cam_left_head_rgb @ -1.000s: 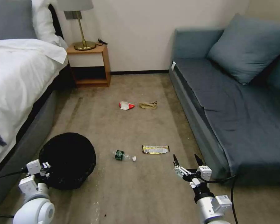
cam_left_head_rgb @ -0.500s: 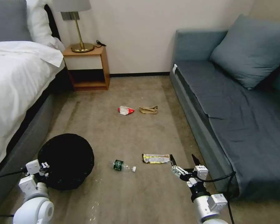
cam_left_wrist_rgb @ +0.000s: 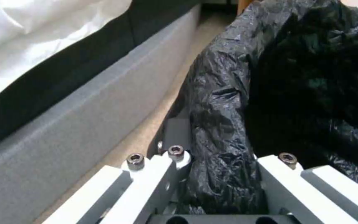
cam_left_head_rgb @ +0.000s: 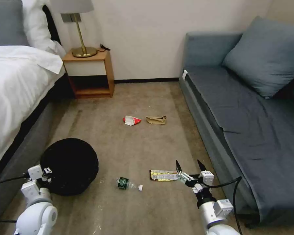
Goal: Pick up the trash bin, then pick up the garbage on the floor and place it into the trash bin.
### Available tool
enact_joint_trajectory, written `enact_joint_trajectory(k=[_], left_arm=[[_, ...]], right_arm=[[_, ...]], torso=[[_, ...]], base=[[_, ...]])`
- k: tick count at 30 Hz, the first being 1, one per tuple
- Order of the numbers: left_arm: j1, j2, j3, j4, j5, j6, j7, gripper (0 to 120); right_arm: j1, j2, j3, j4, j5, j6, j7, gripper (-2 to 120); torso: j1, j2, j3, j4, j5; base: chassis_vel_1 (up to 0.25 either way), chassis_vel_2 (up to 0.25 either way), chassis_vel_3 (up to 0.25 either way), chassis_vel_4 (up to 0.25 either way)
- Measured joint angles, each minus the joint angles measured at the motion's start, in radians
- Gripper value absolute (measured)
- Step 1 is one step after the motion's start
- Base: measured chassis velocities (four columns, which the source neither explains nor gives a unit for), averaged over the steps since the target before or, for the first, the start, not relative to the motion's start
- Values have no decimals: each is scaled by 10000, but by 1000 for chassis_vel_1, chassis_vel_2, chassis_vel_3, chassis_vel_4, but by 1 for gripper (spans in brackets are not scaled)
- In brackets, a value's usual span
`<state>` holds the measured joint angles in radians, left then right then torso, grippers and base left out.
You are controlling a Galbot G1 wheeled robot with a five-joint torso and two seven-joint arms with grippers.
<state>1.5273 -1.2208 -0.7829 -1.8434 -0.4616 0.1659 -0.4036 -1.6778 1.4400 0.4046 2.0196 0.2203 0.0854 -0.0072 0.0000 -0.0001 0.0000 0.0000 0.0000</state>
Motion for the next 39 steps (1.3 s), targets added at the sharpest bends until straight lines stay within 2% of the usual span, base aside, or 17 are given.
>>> enact_joint_trajectory(k=[7,13,17,18,22,28,29,30,32,34,37,39], left_arm=[[-23,35,-29,30,-15,-34,42,7],[88,63,-72,30,-15,-129,68,7],[165,144,-129,59,-15,-273,84,7],[165,144,-129,59,-15,-273,84,7],[180,229,-176,154,-19,-395,134,7],[220,271,-188,178,-189,-580,226,7],[294,262,-188,184,-316,-673,295,7],[294,262,-188,184,-316,-673,295,7],[387,194,-189,191,-314,-699,326,6],[441,178,-191,193,-305,-729,328,6],[726,174,-186,392,-70,-1220,378,6],[773,174,-187,437,2,-1307,380,6]], right_arm=[[255,-242,-6,-82,-5,-175,5,100],[819,-901,71,-93,232,-697,4,100],[1476,-1969,6,-214,581,-1089,-88,100],[1476,-1969,6,-214,581,-1089,-88,100],[2012,-2893,-162,-496,925,-1209,-276,100],[2479,-3505,-435,-765,1256,-1250,-485,100],[3102,-4160,-883,-1043,1782,-1356,-699,100],[3102,-4160,-883,-1043,1782,-1356,-699,100],[3786,-4802,-1384,-1255,2408,-1669,-1081,100],[4005,-4976,-1553,-1336,2581,-1747,-1264,100],[5763,-5707,-2847,-2038,3126,-2115,-1853,100],[6134,-5807,-3192,-2206,3179,-2177,-1901,100]], torso=[[0,0,0,0,0],[0,0,0,0,2],[0,0,0,1,2],[0,0,0,1,2],[0,0,0,0,2],[0,0,0,0,4],[0,0,1,0,3],[0,0,1,0,3],[0,0,1,3,2],[0,0,1,-1,0],[0,0,0,1,-3],[0,0,0,0,-6]], base=[[0,0,0,0],[0,0,0,0],[0,0,0,0],[0,0,0,0],[0,0,0,0],[0,0,0,0],[0,0,0,0],[0,0,0,0],[0,0,0,0],[0,0,0,0],[0,0,0,0],[0,0,0,0]])
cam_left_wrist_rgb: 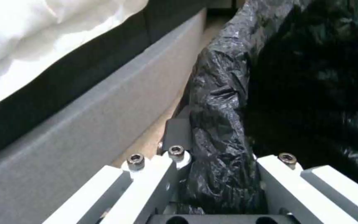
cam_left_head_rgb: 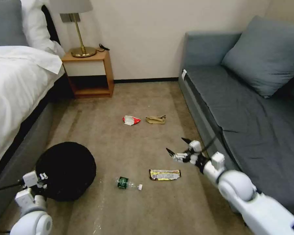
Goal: Pick up the trash bin, then pick up the garbage on the floor and place it into the trash bin.
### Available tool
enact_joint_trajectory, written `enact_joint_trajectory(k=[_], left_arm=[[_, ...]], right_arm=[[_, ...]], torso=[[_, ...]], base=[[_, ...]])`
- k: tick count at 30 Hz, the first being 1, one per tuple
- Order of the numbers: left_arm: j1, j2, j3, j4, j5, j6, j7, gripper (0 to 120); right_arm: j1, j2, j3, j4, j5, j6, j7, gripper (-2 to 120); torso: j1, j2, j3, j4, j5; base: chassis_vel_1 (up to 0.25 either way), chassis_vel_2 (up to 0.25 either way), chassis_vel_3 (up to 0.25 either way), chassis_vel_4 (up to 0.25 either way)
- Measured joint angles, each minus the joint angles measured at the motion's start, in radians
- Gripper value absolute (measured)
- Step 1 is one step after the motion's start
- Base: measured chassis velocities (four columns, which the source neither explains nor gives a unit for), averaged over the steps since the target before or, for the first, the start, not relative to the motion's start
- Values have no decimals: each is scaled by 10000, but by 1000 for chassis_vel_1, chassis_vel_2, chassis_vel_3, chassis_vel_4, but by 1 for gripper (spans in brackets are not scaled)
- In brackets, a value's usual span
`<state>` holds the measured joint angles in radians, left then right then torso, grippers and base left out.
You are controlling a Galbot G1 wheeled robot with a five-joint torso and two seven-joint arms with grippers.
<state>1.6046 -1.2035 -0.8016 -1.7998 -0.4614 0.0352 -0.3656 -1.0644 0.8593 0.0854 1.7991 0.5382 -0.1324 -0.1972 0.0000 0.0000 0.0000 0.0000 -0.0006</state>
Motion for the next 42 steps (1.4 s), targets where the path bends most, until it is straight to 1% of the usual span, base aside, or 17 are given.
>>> enact_joint_trajectory(k=[2,3,4,5,7,9,10,11,17,20,24,28,30,35,36,40,42], left_arm=[[155,-39,-17,42,140,-150,7,6],[155,-39,-17,42,140,-150,7,6],[215,-66,-31,14,157,-168,7,6],[322,-126,-47,-99,192,-198,17,6],[473,-231,-70,-296,340,-249,29,6],[526,-265,-70,-364,403,-270,33,5],[644,-347,-73,-523,533,-331,36,5],[701,-396,-75,-607,583,-353,42,5],[886,-548,-242,-844,909,-518,49,5],[922,-559,-391,-852,987,-571,49,5],[997,-584,-601,-889,1040,-609,47,5],[1011,-598,-668,-938,1064,-614,41,5],[1005,-619,-703,-1004,1168,-614,29,5],[1011,-649,-726,-1018,1245,-668,15,5],[1011,-649,-726,-1018,1245,-668,15,5],[1126,-651,-819,-969,1284,-849,6,5],[1147,-645,-855,-958,1284,-876,4,5]], right_arm=[[1284,-205,-1379,-563,77,-202,-211,100],[1284,-205,-1379,-563,77,-202,-211,100],[1769,-213,-1827,-752,79,-267,-293,100],[2782,-46,-2700,-1156,89,-399,-445,100],[4034,500,-3800,-1898,109,-560,-586,100],[4368,699,-4147,-2179,107,-576,-632,100],[5007,1178,-4816,-2844,72,-590,-756,100],[5249,1404,-5090,-3166,37,-582,-806,100],[6163,2388,-6437,-4615,-230,-428,-1060,100],[6316,2668,-6866,-5005,-463,-366,-1202,100],[6369,3277,-7716,-5787,-1317,-312,-1419,100],[6334,3635,-8154,-6229,-1893,-351,-1500,100],[5991,4254,-8379,-6962,-2507,-292,-1542,100],[5567,4988,-8297,-8004,-3135,-26,-1540,100],[5567,4988,-8297,-8004,-3135,-26,-1540,100],[5344,5769,-7923,-9154,-3779,361,-1528,100],[5341,5886,-7881,-9345,-3881,434,-1527,100]], torso=[[0,-1,0,1,13],[0,-1,0,1,13],[0,0,0,1,7],[0,0,0,0,3],[0,0,1,2,4],[0,0,1,3,1],[0,0,1,2,8],[0,0,1,2,4],[0,0,1,1,4],[1,0,1,1,5],[0,0,1,1,5],[0,1,0,0,5],[0,0,0,1,5],[0,1,0,0,4],[0,1,0,0,4],[0,0,0,1,5],[0,0,0,1,5]], base=[[0,0,0,0],[0,0,0,0],[0,0,0,0],[0,0,0,0],[0,0,0,0],[0,0,0,0],[0,0,0,0],[0,0,0,0],[0,0,0,0],[0,0,0,0],[0,0,0,0],[0,0,0,0],[0,0,0,0],[0,0,0,0],[0,0,0,0],[0,0,0,0],[0,0,0,0]])
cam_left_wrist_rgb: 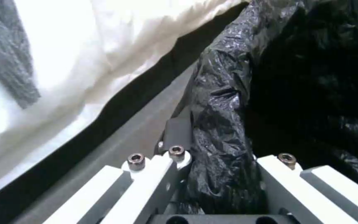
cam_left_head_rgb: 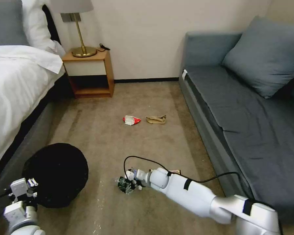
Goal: Pick up the trash bin, then pick up the garbage on the floor and place it into the trash bin.
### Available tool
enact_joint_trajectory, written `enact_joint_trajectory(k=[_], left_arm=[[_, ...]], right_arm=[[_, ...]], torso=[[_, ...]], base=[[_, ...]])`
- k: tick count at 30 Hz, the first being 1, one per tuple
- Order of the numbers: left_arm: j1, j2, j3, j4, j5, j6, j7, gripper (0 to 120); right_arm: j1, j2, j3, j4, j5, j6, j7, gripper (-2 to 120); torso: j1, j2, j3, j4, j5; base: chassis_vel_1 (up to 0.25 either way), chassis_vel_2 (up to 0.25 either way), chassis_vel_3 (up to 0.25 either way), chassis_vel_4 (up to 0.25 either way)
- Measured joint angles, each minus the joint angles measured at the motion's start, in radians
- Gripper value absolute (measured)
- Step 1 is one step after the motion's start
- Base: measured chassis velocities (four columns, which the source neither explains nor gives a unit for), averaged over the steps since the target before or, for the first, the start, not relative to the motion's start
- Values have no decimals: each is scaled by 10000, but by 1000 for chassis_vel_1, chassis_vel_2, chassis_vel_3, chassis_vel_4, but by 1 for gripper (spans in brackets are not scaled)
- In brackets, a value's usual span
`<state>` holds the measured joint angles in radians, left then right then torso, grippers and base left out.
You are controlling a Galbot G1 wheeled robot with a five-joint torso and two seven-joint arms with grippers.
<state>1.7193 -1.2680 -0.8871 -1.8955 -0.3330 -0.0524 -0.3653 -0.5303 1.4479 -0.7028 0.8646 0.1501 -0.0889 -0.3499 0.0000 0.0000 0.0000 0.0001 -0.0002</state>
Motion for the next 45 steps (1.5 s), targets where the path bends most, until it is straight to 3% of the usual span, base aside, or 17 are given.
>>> enact_joint_trajectory(k=[10,17,35,40,45], left_arm=[[17,-29,-76,53,-10,-97,-11,5],[-89,-32,48,110,1,-103,-14,5],[-228,7,169,260,51,-77,-17,5],[-240,4,184,277,60,-76,-17,5],[-266,4,192,349,85,-85,-17,5]], right_arm=[[58,885,569,-1778,-1082,766,-35,100],[85,1003,888,-2298,-1467,985,-152,99],[-20,1085,1287,-2649,-1983,1373,-434,39],[-46,981,1402,-2504,-2005,1391,-429,28],[-143,765,1501,-2146,-2006,1402,-411,28]], torso=[[0,0,0,-1,1],[0,0,0,-1,1],[0,0,0,-1,2],[0,0,0,0,2],[0,0,0,-1,2]], base=[[0,0,0,0],[0,0,0,0],[0,0,0,0],[0,0,0,0],[0,0,0,0]])
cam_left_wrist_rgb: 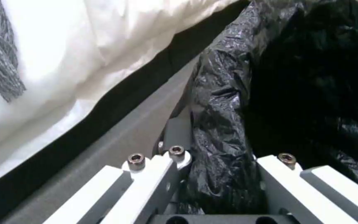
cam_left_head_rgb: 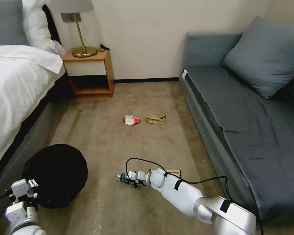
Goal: Pick up the trash bin, then pick up the garbage on the floor and place it into the trash bin.
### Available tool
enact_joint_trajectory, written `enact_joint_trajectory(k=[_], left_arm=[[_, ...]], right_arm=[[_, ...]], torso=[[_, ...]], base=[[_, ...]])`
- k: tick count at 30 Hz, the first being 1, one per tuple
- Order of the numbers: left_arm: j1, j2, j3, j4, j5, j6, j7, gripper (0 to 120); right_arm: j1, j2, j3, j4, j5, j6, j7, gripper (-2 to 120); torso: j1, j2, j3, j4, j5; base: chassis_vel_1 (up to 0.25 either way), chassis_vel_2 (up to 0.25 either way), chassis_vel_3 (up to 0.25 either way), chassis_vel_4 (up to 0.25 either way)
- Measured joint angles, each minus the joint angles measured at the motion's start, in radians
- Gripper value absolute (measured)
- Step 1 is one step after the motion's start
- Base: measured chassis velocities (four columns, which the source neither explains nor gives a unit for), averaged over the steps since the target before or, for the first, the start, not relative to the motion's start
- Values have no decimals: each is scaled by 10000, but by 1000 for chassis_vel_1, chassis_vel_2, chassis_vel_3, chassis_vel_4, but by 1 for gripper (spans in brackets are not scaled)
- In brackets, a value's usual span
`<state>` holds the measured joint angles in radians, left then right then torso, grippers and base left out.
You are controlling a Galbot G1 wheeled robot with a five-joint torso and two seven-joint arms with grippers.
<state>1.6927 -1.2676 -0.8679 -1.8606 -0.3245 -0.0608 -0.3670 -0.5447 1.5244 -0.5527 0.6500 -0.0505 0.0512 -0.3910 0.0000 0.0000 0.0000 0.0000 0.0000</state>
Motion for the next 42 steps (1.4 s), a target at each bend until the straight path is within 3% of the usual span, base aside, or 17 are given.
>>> enact_joint_trajectory(k=[5,11,21,25,31,42], left_arm=[[-13,8,5,51,8,-17,0,5],[2,7,36,31,48,-65,0,5],[-54,-47,129,-205,164,-49,1,5],[-121,-76,172,-260,205,-29,0,5],[-294,-168,250,-334,323,-19,3,5],[-360,-179,287,-597,255,-7,132,5]], right_arm=[[-109,-263,38,445,1,8,11,28],[-306,-904,716,1963,150,111,174,28],[55,-1280,1099,4885,2065,-467,738,28],[419,-1098,669,5614,3039,-700,883,28],[649,-250,-260,6356,4610,-1104,1090,28],[608,821,-760,5770,4980,-1055,1266,28]], torso=[[0,0,0,0,0],[0,0,0,0,1],[0,0,0,-1,0],[0,0,0,-1,0],[0,0,0,2,-1],[0,0,0,2,-1]], base=[[0,0,0,0],[0,0,0,0],[0,0,0,0],[0,0,0,0],[0,0,0,0],[0,0,0,0]])
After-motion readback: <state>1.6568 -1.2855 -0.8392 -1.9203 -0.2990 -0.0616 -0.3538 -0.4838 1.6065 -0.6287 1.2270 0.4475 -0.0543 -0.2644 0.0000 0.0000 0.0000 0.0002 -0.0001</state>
